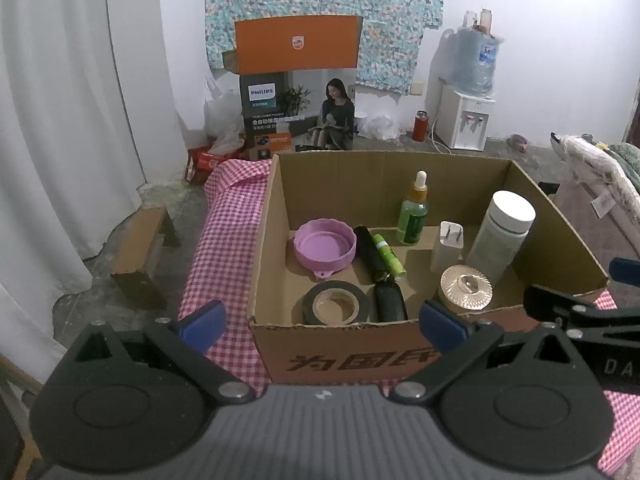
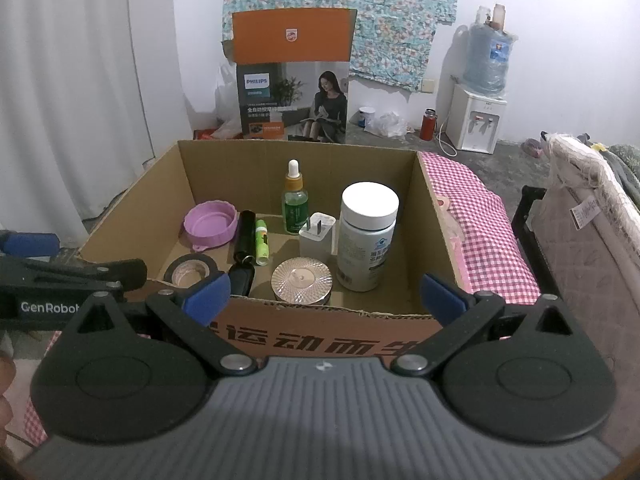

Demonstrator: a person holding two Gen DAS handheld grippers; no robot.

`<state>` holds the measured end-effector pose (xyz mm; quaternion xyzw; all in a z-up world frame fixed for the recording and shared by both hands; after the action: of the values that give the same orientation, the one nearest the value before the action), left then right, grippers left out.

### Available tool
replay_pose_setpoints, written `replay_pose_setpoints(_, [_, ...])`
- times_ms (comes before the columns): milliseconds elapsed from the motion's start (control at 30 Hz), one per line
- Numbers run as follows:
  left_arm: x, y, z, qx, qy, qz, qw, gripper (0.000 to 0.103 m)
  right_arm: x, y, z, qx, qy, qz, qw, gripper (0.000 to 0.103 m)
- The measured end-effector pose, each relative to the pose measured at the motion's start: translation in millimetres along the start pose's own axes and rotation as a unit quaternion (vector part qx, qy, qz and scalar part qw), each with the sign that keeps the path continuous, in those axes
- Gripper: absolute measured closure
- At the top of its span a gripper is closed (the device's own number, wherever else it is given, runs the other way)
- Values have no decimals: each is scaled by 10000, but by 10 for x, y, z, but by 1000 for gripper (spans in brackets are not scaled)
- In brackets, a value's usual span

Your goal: Organize rigid objects

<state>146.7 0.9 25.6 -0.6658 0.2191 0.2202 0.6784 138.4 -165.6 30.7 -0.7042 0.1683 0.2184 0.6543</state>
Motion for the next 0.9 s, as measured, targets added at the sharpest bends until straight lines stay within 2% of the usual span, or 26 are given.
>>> replay_pose_setpoints(900, [38, -10, -25, 14, 10, 26, 10000, 0, -17, -16, -78, -42, -6, 33, 10000, 1])
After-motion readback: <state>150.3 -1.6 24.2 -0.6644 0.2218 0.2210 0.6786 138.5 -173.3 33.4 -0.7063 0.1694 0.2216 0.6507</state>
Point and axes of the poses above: each gripper's, at about its wrist camera, not at the fingertips, and x roughly the way its jaws point, z to its left, y to its underside, the point moved 2 cm from there along x, roughly the way its jaws point, and after that the axes turned 8 degrees about -z, right-handed, at the moved point
